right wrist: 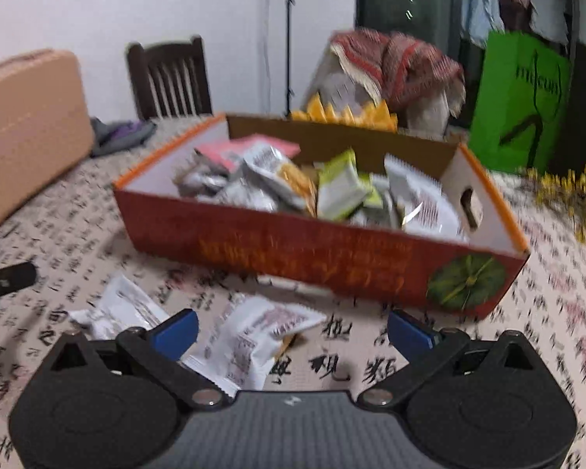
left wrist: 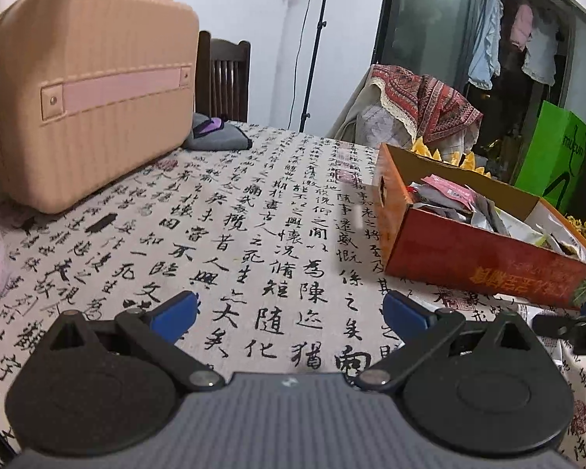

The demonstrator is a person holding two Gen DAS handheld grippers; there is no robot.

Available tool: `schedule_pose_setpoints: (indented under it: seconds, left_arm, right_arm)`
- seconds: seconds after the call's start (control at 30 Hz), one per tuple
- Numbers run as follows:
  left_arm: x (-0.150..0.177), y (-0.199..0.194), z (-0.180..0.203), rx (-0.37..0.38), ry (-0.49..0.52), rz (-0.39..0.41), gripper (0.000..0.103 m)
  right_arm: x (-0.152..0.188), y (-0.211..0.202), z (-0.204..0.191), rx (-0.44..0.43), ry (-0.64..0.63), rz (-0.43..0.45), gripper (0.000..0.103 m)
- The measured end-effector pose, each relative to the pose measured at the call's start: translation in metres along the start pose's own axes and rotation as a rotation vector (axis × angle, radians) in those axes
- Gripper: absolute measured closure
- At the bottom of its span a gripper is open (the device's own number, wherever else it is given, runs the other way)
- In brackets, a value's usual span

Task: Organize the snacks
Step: 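Withdraw both grippers toward the last white packets on the table, then grasp a white packet beside the box with the right gripper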

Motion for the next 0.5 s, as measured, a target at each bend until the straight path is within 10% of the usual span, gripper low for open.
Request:
schedule_pose_setpoints:
  seconds: [0.17,0.27,0.37,0.5]
  left_arm:
    - [-0.004,-0.004,-0.004,0.012,-0.028,0.031,0.0]
    - [-0.004,-0.005,-0.004,0.015,-0.034,0.032,0.0]
    - [-0.003,-0.004,-0.005,0.012,-0.041,0.024,0.0]
    - [-0.003,-0.004,-0.007,0.009,-0.043,0.023,0.0]
  right_arm:
    - [0.009,0.02,0.0,0.021,0.057,-0.071,0.002]
    - [0.013,0.025,-0.002,0.022,0.08,-0.083,0.016]
    - [0.011,0.019,-0.007,0.005,0.057,-0.062,0.055]
    - [0.012,0.009,-0.009,-0.048,0.062,-0.04,0.063]
Point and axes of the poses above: each gripper's, at about its wrist camera, not at the fingertips, and y roughly the way its jaws point, z to its right, x to its underside, the point moved 9 cm from there along y, roughly the way its jaws point, and after that the axes turned 5 degrees about z, right-handed, at the moved point
